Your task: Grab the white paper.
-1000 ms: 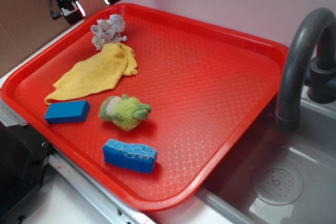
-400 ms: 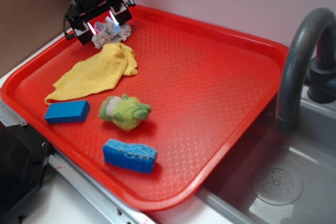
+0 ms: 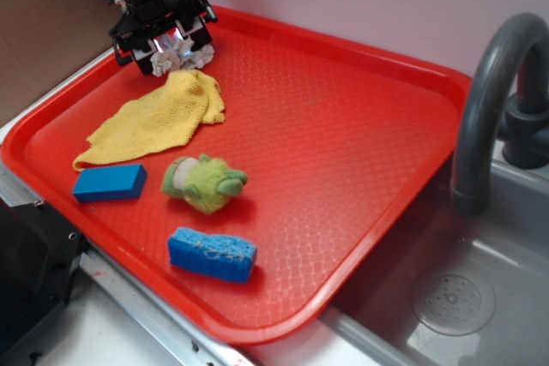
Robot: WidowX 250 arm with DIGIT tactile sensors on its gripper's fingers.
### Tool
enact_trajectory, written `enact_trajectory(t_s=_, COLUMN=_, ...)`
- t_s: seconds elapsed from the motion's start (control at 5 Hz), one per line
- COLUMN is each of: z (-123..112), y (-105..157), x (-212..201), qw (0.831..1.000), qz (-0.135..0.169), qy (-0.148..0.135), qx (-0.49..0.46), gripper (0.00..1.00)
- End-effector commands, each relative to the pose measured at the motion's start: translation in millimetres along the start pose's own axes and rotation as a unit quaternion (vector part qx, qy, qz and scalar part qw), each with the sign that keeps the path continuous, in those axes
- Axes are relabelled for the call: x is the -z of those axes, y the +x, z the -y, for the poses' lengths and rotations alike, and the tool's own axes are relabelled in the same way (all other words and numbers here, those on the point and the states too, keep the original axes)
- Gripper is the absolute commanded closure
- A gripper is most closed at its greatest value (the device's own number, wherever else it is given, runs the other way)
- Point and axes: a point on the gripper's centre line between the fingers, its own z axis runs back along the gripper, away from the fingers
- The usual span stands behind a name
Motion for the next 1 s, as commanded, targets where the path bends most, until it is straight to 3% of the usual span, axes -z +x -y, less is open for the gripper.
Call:
enact_trajectory(t_s=0.0, z=-1.9, y=7.5, x=-22.9, qw=1.0, qz=0.005, qy=0.019, qx=0.021, gripper=1.0)
enact_trajectory(t_s=0.2, z=7.0, y=10.0, x=-63.0, qw=0.992, qz=-0.038, qy=-0.009, qx=0.123, gripper=1.0)
enact_trajectory(t_s=0.4, z=16.2, y=1.5, x=-98.5, qw=0.965, qz=-0.11, qy=-0.015, qx=0.237, gripper=1.0)
enact_trajectory(t_s=0.6, z=23.7, y=-27.3, x=-138.3, qw=0.927, qz=-0.114, qy=-0.017, qx=0.357, gripper=1.0)
enact_trajectory(t_s=0.8, z=19.3, y=-50.5, x=-173.9, qw=0.899, qz=-0.148, qy=-0.064, qx=0.406, gripper=1.0)
